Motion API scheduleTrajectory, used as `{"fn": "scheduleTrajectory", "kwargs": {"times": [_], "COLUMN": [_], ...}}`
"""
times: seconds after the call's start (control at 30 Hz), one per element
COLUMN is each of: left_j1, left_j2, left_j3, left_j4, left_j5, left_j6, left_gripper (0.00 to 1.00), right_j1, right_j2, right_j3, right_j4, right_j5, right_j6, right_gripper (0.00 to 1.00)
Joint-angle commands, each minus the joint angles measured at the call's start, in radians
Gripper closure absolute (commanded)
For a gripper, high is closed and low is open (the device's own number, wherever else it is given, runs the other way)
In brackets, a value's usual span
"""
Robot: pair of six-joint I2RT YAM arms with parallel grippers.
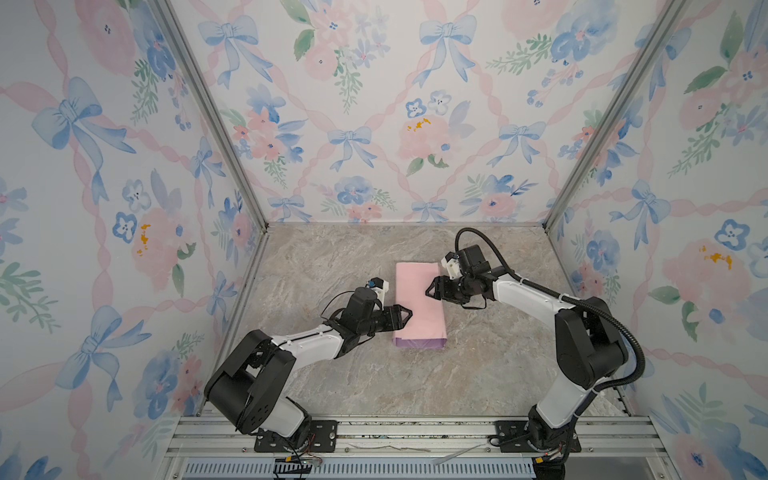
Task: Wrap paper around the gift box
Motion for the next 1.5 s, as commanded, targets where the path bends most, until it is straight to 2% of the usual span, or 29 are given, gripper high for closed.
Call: {"fn": "scheduleTrajectory", "kwargs": {"times": [0.0,0.13,0.27,0.43,0.6,0.73,0.83,0.97,1.13,1.47], "left_j1": [-0.006,-0.005,-0.006,-0.007,-0.007,-0.008,-0.005,-0.006,-0.005,-0.005], "left_j2": [-0.045,-0.086,-0.142,-0.205,-0.209,-0.206,-0.201,-0.196,-0.156,-0.032], "left_j3": [-0.03,-0.071,-0.114,-0.157,-0.167,-0.185,-0.187,-0.202,-0.185,-0.147], "left_j4": [0.024,0.024,0.025,0.028,0.043,0.055,0.062,0.082,0.113,0.16], "left_j5": [-0.015,-0.046,-0.072,-0.097,-0.064,-0.06,-0.047,-0.06,-0.019,0.006], "left_j6": [0.035,0.064,0.11,0.225,0.295,0.3,0.324,0.332,0.339,0.326], "left_gripper": [0.32,0.31,0.31,0.29,0.27,0.27,0.26,0.26,0.27,0.27], "right_j1": [-0.002,0.016,0.062,0.121,0.179,0.225,0.229,0.23,0.229,0.226], "right_j2": [-0.085,-0.236,-0.385,-0.493,-0.491,-0.495,-0.512,-0.536,-0.551,-0.443], "right_j3": [0.009,-0.086,-0.242,-0.401,-0.469,-0.504,-0.543,-0.597,-0.627,-0.57], "right_j4": [-0.054,-0.032,0.084,0.215,0.274,0.279,0.302,0.344,0.392,0.383], "right_j5": [0.091,0.132,0.151,0.18,0.241,0.324,0.344,0.347,0.287,0.286], "right_j6": [-0.054,-0.098,-0.101,-0.094,-0.115,-0.133,-0.125,-0.129,-0.152,-0.197], "right_gripper": [0.33,0.33,0.33,0.33,0.33,0.33,0.32,0.32,0.31,0.31]}}
